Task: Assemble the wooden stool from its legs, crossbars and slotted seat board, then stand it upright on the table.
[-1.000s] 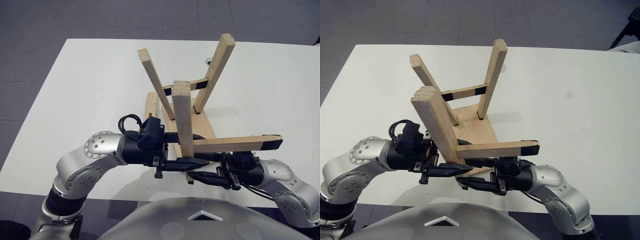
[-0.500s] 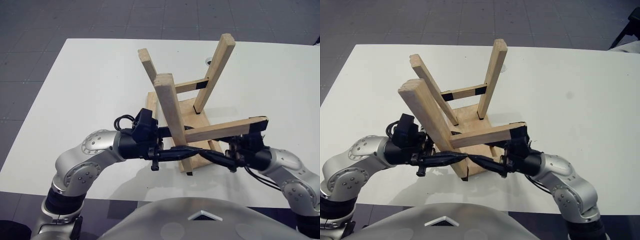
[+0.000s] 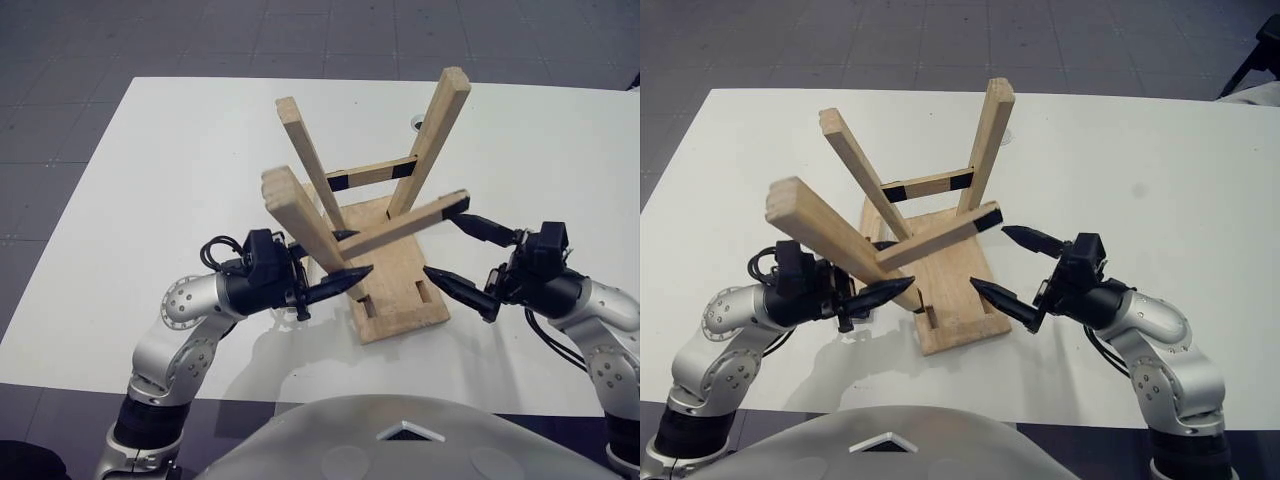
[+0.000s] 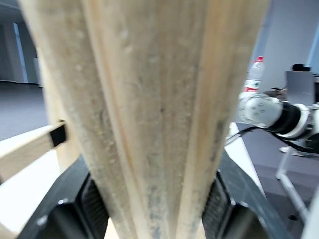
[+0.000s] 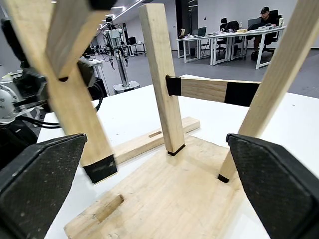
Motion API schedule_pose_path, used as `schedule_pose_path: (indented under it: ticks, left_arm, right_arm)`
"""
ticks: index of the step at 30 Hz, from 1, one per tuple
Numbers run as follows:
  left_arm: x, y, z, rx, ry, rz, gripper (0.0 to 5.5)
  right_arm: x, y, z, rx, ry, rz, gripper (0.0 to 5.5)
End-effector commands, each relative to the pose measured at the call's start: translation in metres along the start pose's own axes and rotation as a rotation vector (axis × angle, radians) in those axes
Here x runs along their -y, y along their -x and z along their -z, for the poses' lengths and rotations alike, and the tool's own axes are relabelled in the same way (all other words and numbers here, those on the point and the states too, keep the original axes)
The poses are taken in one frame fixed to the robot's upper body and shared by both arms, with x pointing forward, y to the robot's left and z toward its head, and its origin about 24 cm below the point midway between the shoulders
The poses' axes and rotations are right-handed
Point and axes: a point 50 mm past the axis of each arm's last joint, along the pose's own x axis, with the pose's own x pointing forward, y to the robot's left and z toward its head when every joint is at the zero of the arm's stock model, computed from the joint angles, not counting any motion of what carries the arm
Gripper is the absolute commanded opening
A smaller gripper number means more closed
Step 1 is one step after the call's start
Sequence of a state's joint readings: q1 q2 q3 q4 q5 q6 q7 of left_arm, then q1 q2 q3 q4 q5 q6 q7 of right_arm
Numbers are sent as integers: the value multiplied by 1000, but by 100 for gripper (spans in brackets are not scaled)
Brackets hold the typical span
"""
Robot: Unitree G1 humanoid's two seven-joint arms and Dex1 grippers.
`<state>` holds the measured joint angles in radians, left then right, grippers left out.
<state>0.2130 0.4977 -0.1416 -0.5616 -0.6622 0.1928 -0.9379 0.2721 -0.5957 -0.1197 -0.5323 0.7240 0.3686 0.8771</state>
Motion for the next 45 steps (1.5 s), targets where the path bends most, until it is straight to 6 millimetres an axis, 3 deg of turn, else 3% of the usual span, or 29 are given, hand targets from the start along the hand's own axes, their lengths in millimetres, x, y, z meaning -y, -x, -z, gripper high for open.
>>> schedule_pose_path:
  ticks: [1, 18, 32, 40, 45]
  left_arm:
    - [7, 0, 5, -11, 13, 51, 205]
    - [-7, 1, 22, 6, 43, -59, 205]
    - [4, -6, 38, -44, 94, -8, 205]
    - [-13, 1, 56, -91, 93, -90, 205]
    - [-18, 1, 55, -91, 77, -98, 205]
  right_arm:
    - [3, 4, -2, -18, 31, 11, 516]
    - [0, 1, 5, -49, 41, 10, 516]
    - [2, 0, 6, -50, 38, 27, 516]
    - [0, 0, 5, -44, 46, 34, 516]
    - [-2, 0, 6, -45, 46, 32, 516]
